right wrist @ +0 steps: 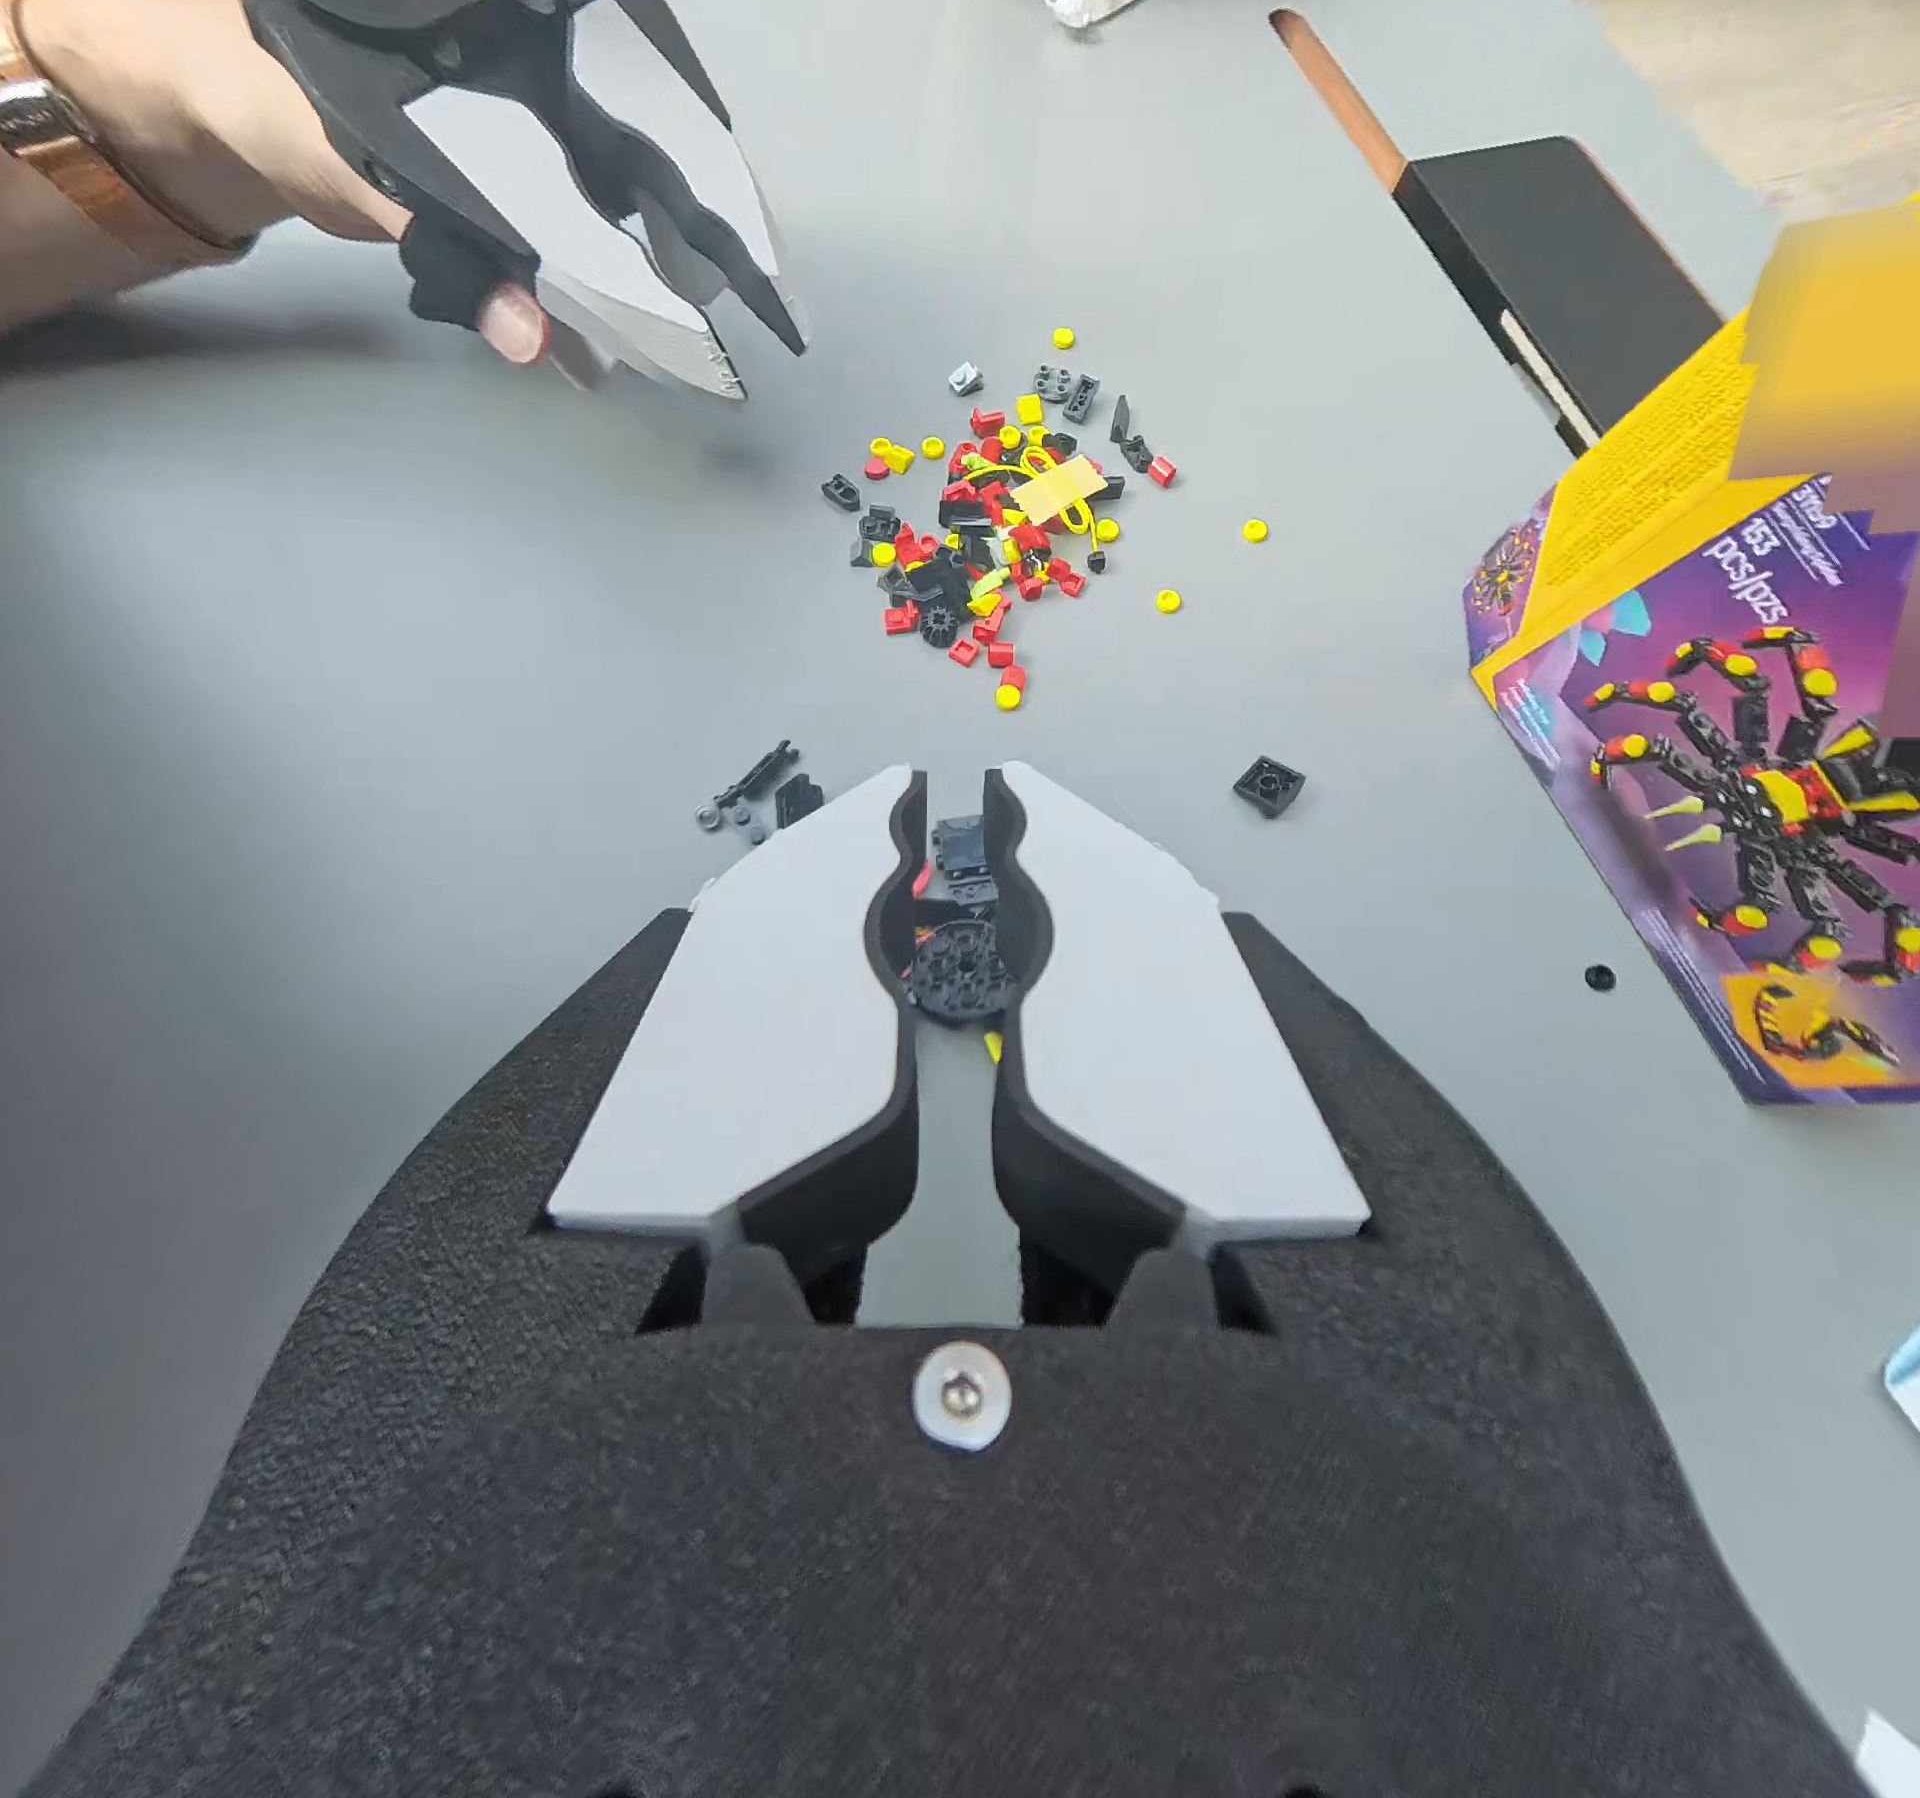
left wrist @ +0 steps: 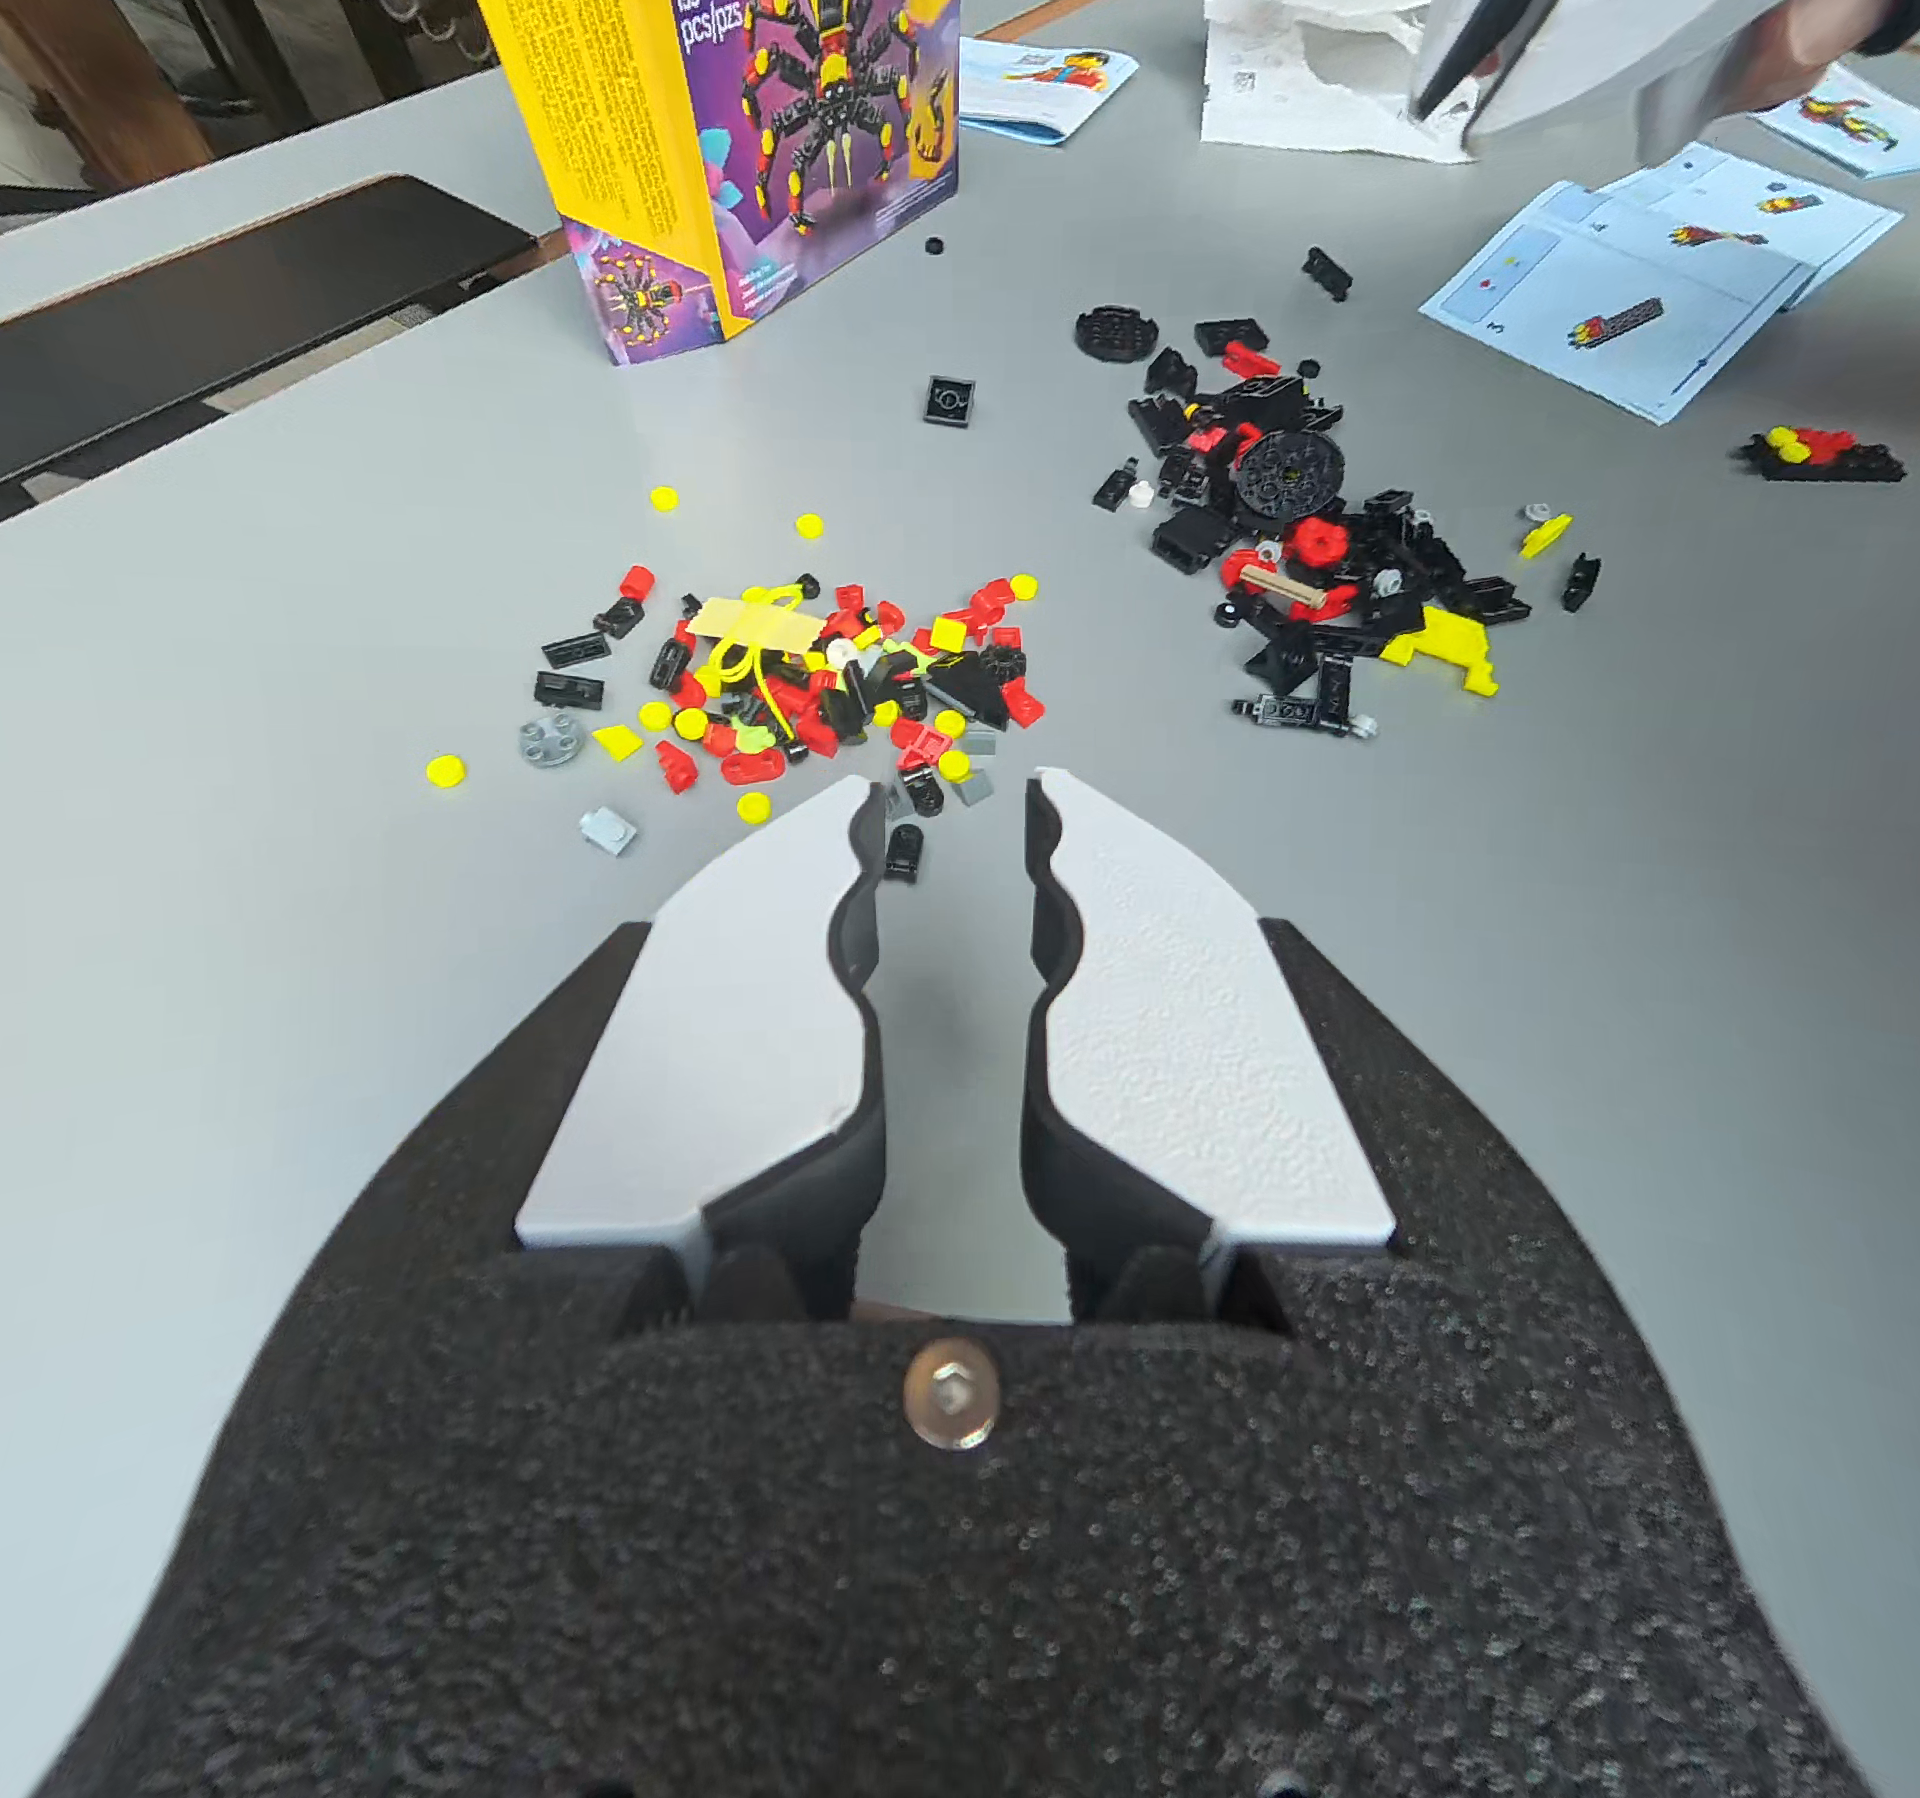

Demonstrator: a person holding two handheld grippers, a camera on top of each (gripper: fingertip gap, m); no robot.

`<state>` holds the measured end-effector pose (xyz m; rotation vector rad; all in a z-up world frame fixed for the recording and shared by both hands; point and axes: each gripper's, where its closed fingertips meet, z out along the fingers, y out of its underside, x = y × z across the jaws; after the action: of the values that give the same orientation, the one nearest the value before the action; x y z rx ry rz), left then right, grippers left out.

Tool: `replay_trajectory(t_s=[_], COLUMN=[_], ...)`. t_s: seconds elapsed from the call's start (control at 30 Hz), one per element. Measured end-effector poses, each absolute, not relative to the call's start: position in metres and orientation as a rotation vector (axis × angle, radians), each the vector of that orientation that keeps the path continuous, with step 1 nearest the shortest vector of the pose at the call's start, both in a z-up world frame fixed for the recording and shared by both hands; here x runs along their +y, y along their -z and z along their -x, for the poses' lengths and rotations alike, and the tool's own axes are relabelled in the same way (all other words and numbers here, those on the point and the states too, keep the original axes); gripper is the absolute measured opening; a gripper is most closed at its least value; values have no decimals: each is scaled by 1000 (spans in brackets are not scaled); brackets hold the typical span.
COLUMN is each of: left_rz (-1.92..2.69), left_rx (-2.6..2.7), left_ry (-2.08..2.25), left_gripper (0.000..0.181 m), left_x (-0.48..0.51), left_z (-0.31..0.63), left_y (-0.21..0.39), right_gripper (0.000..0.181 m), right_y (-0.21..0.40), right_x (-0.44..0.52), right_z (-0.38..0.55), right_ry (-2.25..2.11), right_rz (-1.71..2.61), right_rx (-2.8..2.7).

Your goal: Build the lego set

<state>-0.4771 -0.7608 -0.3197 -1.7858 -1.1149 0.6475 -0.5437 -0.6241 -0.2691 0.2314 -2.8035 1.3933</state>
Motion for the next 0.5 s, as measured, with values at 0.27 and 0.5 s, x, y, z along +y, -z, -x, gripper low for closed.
replay_trajectory(t_s=[0.27, 0.5], left_rz=[1844, 1823], left_rx=[-1185, -1195], left_ry=[-736, -734], left_gripper=[23, 20], left_x=[-785, -781], left_z=[472, 474], left_y=[330, 330], right_gripper=[8, 9], right_y=[312, 335], right_x=[-691, -718], right_z=[572, 575], right_ry=[-1276, -1180], right_rz=[-202, -232], right_rx=[-2990, -3056])
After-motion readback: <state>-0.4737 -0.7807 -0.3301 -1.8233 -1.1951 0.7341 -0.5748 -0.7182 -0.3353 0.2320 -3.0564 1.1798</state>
